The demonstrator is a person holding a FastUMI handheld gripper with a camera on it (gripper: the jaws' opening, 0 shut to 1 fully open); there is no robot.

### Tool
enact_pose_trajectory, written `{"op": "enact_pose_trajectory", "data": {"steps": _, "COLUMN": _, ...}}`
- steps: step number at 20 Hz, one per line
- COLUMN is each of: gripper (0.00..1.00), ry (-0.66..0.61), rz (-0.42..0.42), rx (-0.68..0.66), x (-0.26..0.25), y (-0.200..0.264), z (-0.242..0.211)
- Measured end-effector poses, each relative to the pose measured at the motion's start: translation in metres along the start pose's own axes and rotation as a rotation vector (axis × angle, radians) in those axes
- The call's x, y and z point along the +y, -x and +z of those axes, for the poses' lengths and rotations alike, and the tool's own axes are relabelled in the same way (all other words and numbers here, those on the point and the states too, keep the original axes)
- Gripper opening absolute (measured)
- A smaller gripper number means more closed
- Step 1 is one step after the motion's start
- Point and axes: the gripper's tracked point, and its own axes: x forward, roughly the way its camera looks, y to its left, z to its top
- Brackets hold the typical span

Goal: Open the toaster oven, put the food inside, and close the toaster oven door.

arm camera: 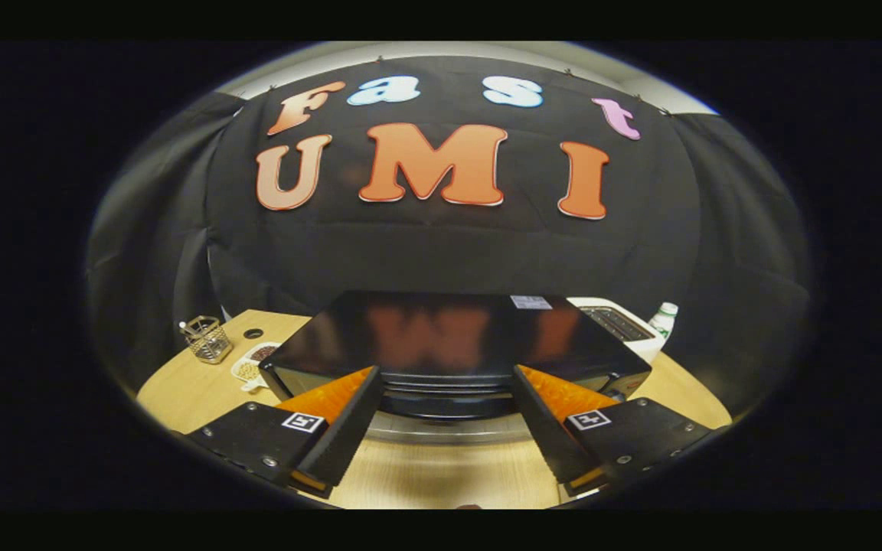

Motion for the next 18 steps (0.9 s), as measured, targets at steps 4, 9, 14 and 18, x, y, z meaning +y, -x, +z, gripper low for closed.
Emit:
{"op": "enact_pose_trajectory", "data": {"steps": 4, "gripper": 0.98, "ry": 0.010, "rz": 0.018, "rx": -0.017, "x": 0.000, "y": 0.010, "z": -0.001}}
{"op": "enact_pose_trajectory", "data": {"steps": 9, "gripper": 0.98, "ry": 0.028, "rz": 0.023, "rx": -0.046, "x": 0.000, "y": 0.037, "z": -0.017}}
{"op": "enact_pose_trajectory", "data": {"steps": 14, "gripper": 0.98, "ry": 0.005, "rz": 0.040, "rx": -0.051, "x": -0.003, "y": 0.065, "z": -0.043}}
{"op": "enact_pose_trajectory", "data": {"steps": 18, "gripper": 0.98, "ry": 0.009, "rz": 0.039, "rx": -0.061, "x": -0.002, "y": 0.082, "z": -0.067}}
